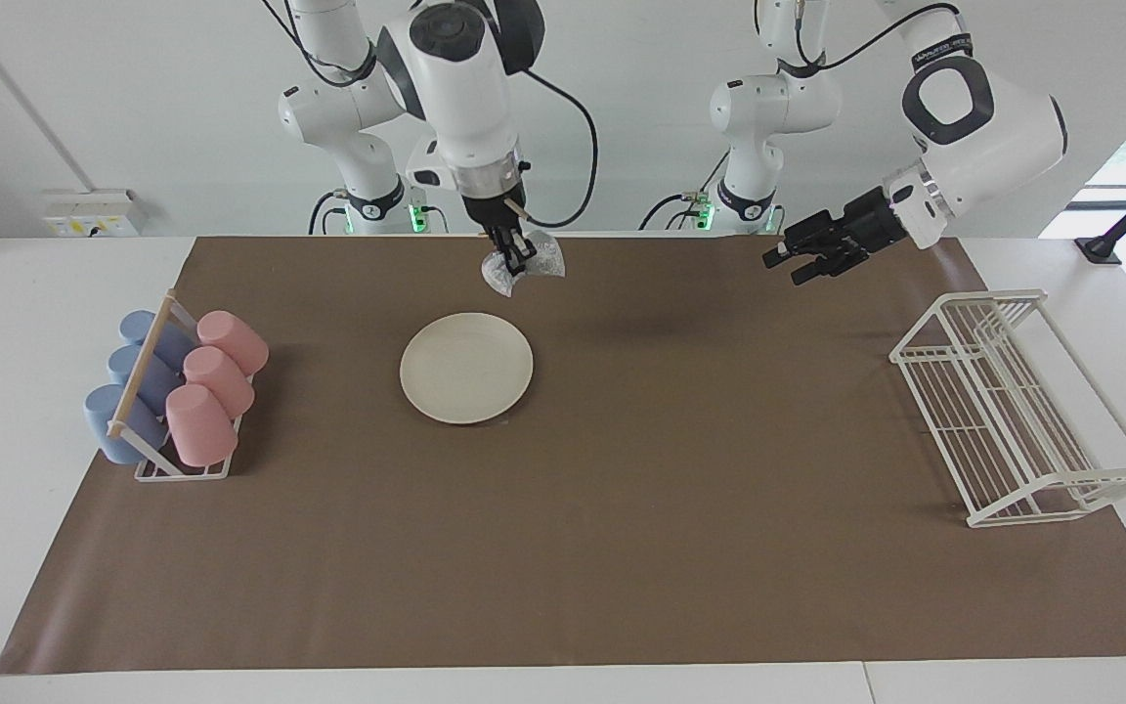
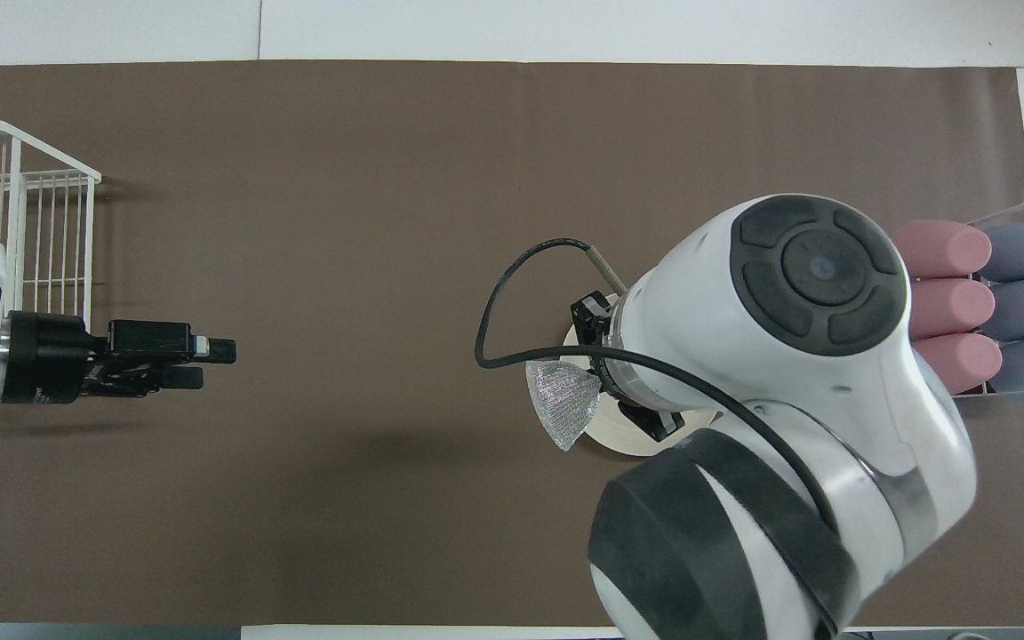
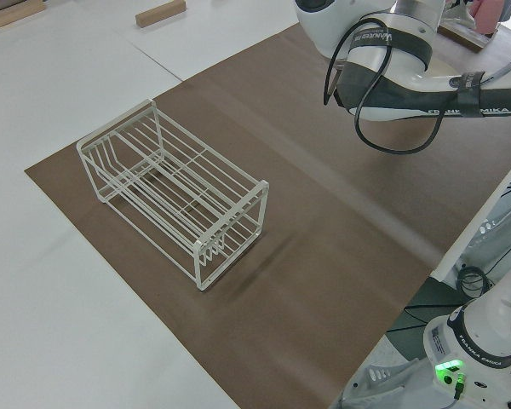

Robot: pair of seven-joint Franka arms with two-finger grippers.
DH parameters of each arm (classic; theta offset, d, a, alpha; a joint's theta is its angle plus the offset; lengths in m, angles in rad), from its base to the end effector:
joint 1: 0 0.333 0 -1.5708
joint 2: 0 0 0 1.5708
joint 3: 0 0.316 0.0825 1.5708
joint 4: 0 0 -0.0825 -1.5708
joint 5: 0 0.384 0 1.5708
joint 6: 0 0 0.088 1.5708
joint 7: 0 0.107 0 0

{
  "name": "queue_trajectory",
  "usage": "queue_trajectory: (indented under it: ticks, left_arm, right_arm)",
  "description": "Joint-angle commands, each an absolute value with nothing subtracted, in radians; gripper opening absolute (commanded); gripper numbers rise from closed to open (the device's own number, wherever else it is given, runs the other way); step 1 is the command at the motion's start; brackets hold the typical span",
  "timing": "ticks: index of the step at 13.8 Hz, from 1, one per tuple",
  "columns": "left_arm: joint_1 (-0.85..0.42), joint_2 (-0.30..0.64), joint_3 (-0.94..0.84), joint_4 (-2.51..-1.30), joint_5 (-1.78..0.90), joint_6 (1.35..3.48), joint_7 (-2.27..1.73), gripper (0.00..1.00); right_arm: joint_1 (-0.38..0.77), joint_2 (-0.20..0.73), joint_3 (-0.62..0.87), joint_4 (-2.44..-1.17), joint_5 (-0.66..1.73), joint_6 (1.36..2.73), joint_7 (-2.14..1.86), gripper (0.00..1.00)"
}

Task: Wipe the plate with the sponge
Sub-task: 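Lift the scrubber off the plate toward the left gripper, then grasp the scrubber with the left gripper while the right gripper releases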

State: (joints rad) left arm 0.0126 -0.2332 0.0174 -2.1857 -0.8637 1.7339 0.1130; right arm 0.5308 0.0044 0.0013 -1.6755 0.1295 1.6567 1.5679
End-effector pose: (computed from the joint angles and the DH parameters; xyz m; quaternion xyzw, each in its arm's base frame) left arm 0.4708 -0.0549 0.4994 0.9059 0.0747 -0.0702 0.4110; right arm 0.4762 0.2952 0.5806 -0.8639 0.4995 0.0616 0.0220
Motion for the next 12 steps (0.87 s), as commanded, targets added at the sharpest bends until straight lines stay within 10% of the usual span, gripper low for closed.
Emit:
queue_trajectory:
  ticks: [1,12]
  left_arm:
    - [0.040,-0.242,0.023,-2.189,-1.007,1.645,0.104,1.00]
    - [-0.169,-0.219,0.012,-2.270,-1.374,1.715,0.291,0.99]
  right_arm:
    - [0.563,0.028,0.002,-1.623,0.103,1.615,1.667,0.00]
    - [0.653,0.130,0.014,-1.508,0.118,1.738,2.023,0.00]
